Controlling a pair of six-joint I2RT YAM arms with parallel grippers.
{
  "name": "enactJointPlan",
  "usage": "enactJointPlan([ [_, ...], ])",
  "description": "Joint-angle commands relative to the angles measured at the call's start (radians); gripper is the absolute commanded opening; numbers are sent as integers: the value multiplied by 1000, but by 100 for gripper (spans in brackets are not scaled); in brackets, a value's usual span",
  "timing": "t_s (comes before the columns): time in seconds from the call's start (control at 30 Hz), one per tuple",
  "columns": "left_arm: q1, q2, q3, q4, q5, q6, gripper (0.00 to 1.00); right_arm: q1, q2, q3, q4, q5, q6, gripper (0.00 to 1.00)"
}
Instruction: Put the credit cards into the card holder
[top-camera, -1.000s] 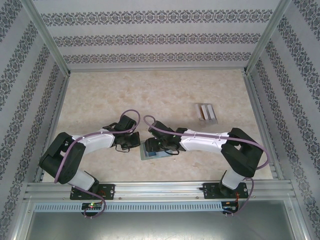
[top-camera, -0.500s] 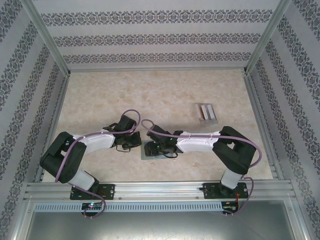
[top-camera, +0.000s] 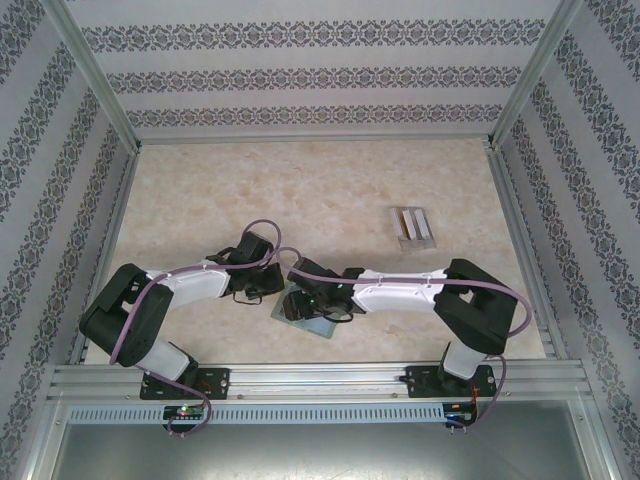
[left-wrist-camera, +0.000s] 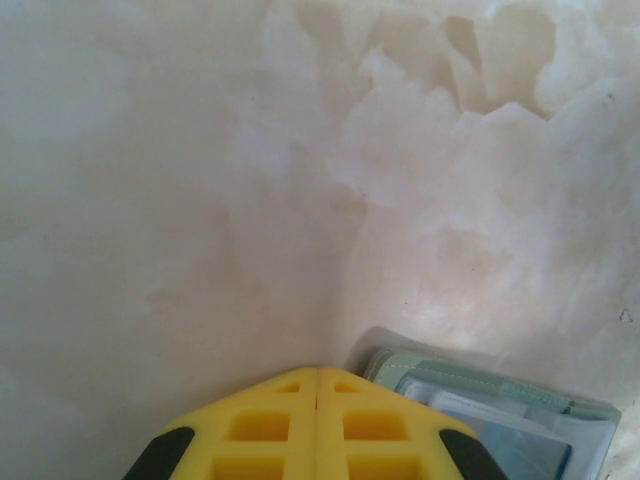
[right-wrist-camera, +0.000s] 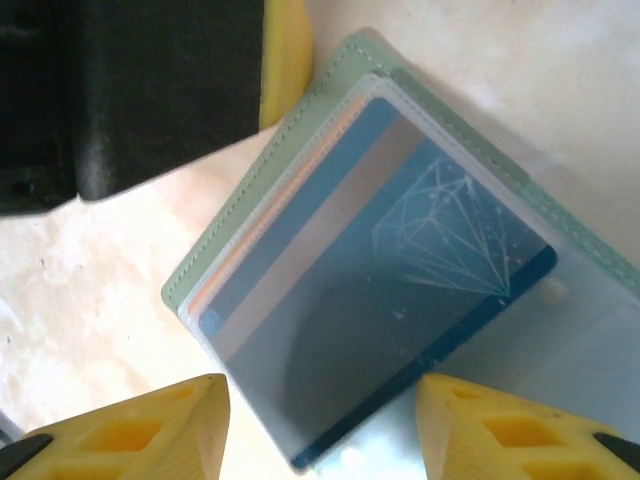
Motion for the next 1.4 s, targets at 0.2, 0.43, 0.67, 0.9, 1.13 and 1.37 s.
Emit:
enactJointPlan([
  [0.2,-37,-77,15,-159,-31,59,20,-3,-234,-132,-146,110,-6,54],
  [0.43,-36,-182,-35,-222,-7,53,41,14,-283,-211,-237,191,124,51],
  [0.67,-36,-206,-95,-226,49,56,53,17,-247,-270,-73,176,164,48],
  [0.9,-36,-236,-112,-220,37,45,58,-22,-119,-207,124,167,59,33],
  [1.13,-31,-315,-114,-275,-72,-29,62,-98,-18,-102,163,169,-85,30],
  [1.37,-23,-424,-151,-345,-116,-88,59,-117,-42,-59,45,128,-163,49],
])
